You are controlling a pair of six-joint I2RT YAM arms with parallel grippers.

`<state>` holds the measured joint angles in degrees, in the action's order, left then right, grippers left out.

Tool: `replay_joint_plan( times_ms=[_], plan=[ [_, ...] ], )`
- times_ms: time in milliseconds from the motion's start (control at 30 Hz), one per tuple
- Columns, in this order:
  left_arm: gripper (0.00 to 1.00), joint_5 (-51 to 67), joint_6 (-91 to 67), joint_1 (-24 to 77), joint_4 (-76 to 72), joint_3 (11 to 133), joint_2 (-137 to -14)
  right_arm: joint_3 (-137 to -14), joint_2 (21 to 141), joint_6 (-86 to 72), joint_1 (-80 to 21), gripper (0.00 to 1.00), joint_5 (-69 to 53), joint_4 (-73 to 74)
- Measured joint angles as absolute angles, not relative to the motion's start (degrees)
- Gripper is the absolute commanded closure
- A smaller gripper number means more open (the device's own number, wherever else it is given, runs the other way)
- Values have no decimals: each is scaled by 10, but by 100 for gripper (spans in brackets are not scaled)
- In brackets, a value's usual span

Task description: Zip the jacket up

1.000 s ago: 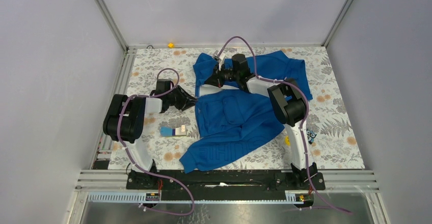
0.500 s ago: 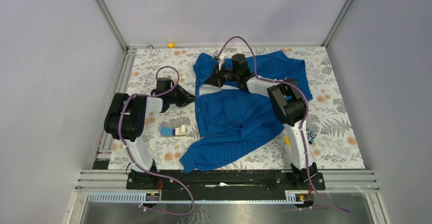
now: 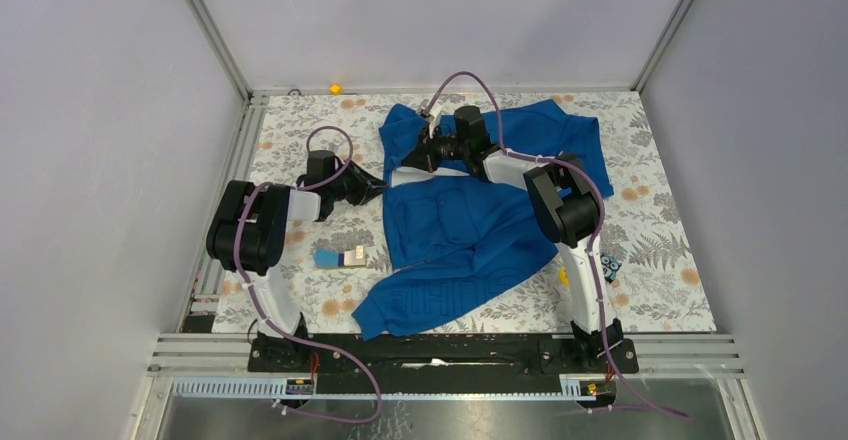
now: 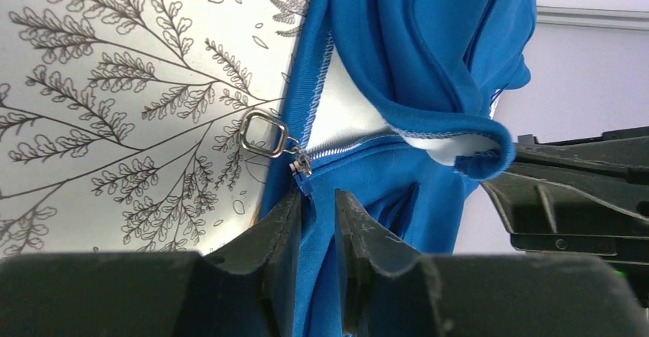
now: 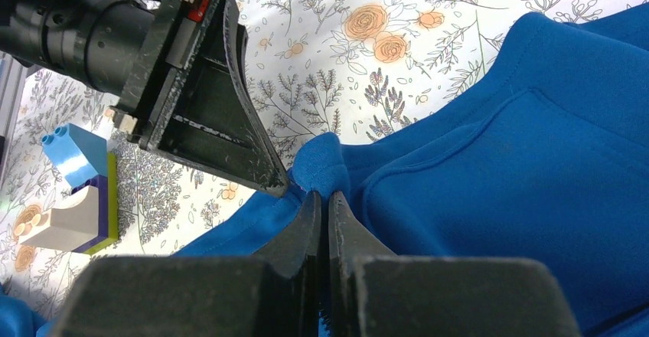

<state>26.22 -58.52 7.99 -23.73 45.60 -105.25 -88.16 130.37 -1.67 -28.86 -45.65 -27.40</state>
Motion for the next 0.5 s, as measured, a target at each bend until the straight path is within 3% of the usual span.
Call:
replay_joint_plan(
  times_ms=[233, 400, 500],
  plan=[
    [85, 270, -583, 82, -239, 456, -1078, -882, 1304, -22, -288, 100, -456, -274],
    [100, 281, -572, 82, -242, 459, -1079, -882, 1304, -26, -288, 100, -456, -273],
    [100, 307, -562, 81, -261, 459, -1079, -882, 1304, -29, -288, 100, -456, -273]
  ],
)
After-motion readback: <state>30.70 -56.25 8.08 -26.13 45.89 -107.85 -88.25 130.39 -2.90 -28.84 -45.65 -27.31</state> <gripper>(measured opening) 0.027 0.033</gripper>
